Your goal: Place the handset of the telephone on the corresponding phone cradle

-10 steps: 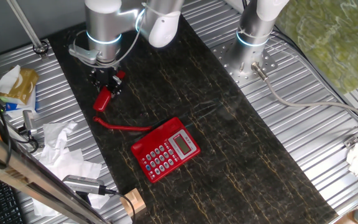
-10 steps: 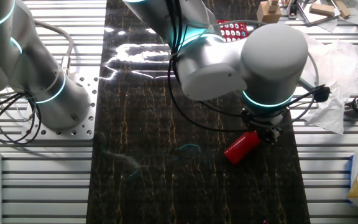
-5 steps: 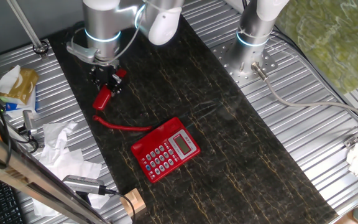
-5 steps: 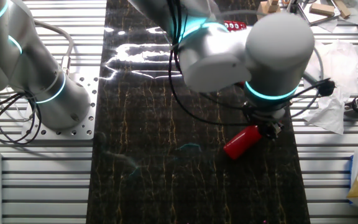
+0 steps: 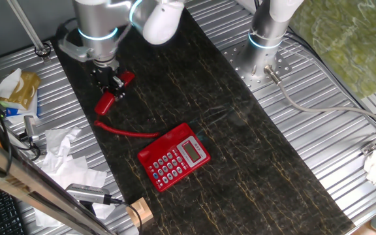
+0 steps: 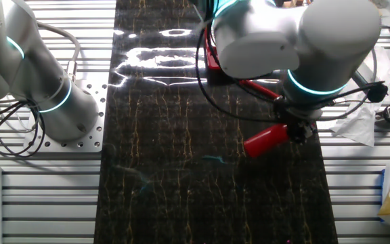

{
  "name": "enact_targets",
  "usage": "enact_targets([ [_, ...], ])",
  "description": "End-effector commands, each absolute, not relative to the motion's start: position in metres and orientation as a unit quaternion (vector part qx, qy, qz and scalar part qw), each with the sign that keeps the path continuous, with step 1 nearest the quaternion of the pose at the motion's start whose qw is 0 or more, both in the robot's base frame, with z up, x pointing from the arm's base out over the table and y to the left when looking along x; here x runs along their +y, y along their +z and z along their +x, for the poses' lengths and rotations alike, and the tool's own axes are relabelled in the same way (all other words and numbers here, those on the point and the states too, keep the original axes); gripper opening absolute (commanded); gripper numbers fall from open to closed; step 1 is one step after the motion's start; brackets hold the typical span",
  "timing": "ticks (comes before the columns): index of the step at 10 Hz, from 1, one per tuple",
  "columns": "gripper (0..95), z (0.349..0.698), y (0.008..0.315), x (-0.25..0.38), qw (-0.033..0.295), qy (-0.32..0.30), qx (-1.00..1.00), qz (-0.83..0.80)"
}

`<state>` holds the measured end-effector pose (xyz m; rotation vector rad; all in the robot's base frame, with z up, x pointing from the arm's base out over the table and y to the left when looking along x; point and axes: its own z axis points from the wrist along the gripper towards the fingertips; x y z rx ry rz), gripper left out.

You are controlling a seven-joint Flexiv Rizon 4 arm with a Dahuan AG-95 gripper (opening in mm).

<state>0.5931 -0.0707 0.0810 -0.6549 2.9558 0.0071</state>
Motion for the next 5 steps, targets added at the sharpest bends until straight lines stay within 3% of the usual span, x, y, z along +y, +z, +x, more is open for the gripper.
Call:
enact_targets([
  [1, 0.0, 0.598, 0.098, -0.057, 0.052, 0.023, 0.992, -0.108],
  [5, 0.0, 0.596, 0.102, -0.041, 0.038, 0.033, 0.999, -0.019],
])
